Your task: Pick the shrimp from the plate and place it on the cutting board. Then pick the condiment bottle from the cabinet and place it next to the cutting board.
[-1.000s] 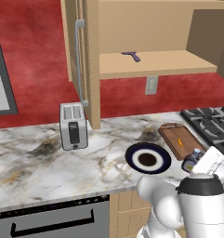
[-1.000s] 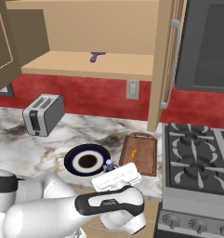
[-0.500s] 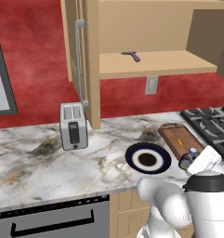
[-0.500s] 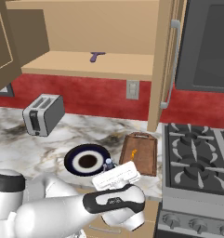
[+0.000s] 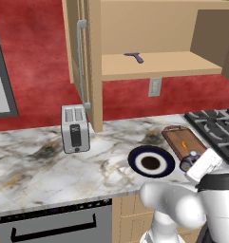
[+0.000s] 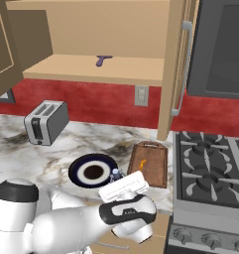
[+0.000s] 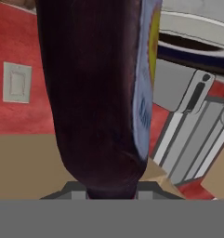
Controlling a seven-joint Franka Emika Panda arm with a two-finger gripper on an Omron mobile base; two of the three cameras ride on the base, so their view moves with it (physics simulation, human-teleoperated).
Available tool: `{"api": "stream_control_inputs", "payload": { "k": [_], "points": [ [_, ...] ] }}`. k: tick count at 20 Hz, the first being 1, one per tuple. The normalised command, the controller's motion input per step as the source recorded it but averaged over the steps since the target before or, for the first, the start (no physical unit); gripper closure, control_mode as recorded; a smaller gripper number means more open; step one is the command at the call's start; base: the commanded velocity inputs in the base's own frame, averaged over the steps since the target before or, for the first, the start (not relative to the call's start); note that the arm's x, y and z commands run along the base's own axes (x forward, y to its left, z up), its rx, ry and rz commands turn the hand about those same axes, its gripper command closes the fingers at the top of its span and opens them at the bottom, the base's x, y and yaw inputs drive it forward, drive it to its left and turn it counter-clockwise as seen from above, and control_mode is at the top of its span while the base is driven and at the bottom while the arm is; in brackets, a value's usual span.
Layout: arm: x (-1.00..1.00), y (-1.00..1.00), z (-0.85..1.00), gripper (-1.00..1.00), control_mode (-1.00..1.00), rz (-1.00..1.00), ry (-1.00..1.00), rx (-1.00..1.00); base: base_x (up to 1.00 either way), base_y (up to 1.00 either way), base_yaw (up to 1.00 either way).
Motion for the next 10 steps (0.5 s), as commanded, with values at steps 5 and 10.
{"api": "stream_control_inputs", "payload": {
  "k": [5, 10],
  "points": [
    [0.16, 0.00, -0.20, 1.00, -1.00, 0.00, -0.03, -0.02, 0.00, 0.00, 0.00],
    [0.17, 0.00, -0.24, 1.00, -1.00, 0.00, -0.01, -0.02, 0.00, 0.00, 0.00]
  ]
}}
